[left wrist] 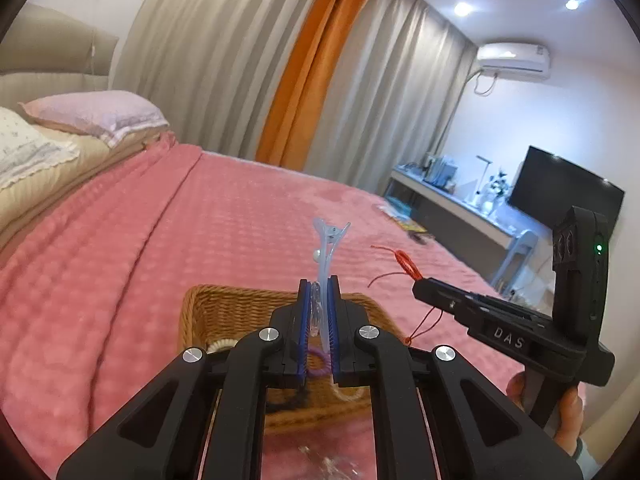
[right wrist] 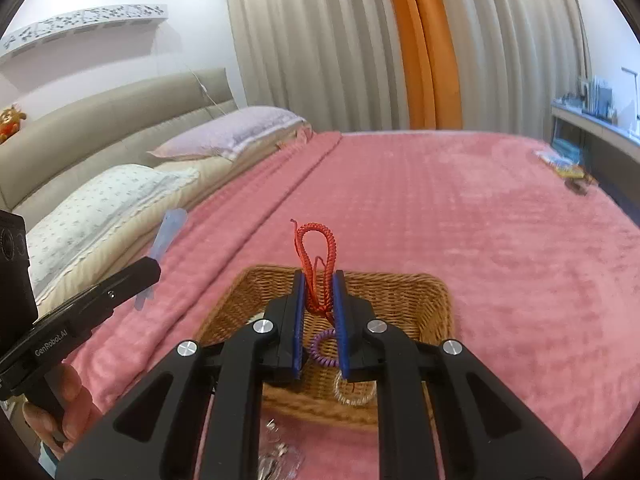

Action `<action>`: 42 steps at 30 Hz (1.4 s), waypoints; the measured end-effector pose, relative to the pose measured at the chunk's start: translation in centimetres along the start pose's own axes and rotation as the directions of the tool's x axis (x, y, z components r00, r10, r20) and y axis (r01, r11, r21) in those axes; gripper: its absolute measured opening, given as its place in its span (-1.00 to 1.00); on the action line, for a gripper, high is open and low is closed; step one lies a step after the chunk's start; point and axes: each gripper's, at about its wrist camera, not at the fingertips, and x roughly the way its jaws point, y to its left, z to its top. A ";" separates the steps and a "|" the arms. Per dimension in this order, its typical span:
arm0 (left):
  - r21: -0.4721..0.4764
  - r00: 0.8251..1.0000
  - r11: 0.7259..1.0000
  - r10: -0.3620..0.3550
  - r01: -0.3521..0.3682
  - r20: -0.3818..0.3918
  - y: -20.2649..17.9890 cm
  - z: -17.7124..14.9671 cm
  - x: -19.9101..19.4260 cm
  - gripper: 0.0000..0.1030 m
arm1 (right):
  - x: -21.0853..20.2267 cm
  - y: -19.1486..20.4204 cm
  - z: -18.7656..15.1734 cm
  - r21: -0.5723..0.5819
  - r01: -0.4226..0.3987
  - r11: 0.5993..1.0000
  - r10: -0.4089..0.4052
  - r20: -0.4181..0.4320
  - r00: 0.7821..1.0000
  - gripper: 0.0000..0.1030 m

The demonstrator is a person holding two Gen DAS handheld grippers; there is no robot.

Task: Organize jewelry
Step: 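Carry the blue clip and red cord into the basket and open both tools, then move both open tools back toward the remaining jewelry on the bedspread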

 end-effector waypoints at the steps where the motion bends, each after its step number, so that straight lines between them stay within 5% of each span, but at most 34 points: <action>1: -0.003 1.000 1.000 0.008 -0.009 -0.011 0.3 -0.2 1.0 -0.87 | 1.0 -0.4 -0.1 0.002 0.008 1.000 -0.008 -0.009 1.000 -0.78; 10: -0.051 0.989 0.997 0.049 -0.056 -0.140 3.9 -3.5 7.5 -0.87 | 7.4 -3.0 -3.7 0.047 0.032 0.998 -0.026 -0.116 0.993 -0.78; 25: -0.068 0.966 0.994 0.061 -0.081 -0.250 5.3 -5.6 9.9 -0.86 | 9.9 -3.8 -5.4 0.079 0.033 0.996 -0.015 -0.215 0.976 -0.69; 27: -0.068 0.970 0.995 0.059 -0.077 -0.237 5.4 -5.6 9.6 -0.68 | 9.6 -4.0 -5.4 0.105 0.014 0.994 0.009 -0.211 0.977 -0.23; 28: -0.066 0.972 0.995 0.062 -0.079 -0.228 5.3 -5.5 9.3 -0.37 | 9.5 -4.1 -5.4 0.110 -0.002 0.994 0.024 -0.202 0.979 -0.03; 29: -0.066 0.974 0.995 0.063 -0.079 -0.216 5.2 -5.5 9.0 -0.12 | 9.1 -3.9 -5.3 0.099 0.001 0.995 0.018 -0.191 0.981 -0.01; 42: -0.074 0.998 0.996 0.051 -0.054 -0.033 2.7 -5.5 0.9 0.02 | 0.5 -1.7 -5.8 0.034 0.062 0.998 -0.063 0.047 0.997 -0.01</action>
